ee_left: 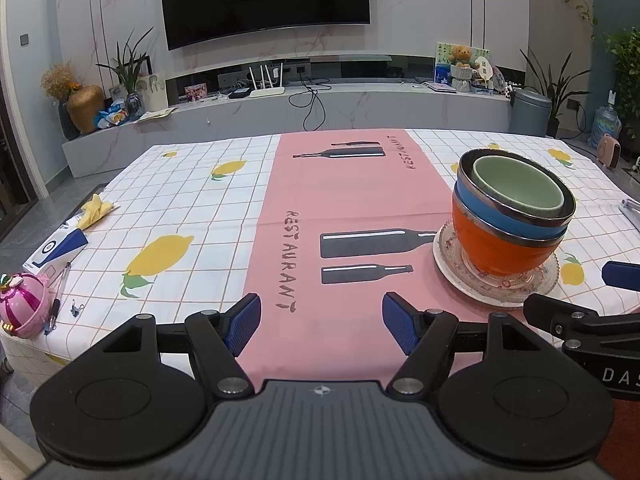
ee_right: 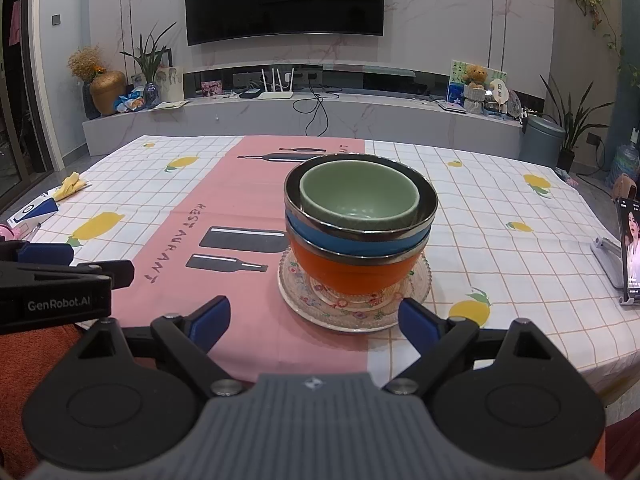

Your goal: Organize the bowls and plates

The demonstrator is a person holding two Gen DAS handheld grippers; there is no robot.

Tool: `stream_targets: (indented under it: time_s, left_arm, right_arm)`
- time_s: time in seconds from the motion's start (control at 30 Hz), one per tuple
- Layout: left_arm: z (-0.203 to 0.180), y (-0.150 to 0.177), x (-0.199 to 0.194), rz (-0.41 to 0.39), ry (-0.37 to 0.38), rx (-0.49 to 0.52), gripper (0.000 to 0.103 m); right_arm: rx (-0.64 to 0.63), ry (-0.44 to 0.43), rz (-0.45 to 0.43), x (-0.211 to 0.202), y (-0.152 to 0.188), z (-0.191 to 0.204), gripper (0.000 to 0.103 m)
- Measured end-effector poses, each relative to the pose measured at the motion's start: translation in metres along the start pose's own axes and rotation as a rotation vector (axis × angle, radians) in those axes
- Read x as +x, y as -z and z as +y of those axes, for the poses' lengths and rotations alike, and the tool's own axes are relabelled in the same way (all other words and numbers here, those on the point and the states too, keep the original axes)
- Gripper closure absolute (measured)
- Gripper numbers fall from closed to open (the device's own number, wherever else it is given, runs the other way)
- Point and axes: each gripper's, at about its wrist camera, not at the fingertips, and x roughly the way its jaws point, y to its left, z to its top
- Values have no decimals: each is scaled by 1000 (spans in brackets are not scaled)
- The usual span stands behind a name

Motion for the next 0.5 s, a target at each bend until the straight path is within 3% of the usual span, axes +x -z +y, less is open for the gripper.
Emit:
stream_targets:
  time_s: [0.5]
  left_arm:
    - [0,-2,-1,-3,2,2,21]
  right_arm:
    - [-1,-2,1,0,-1,1,12]
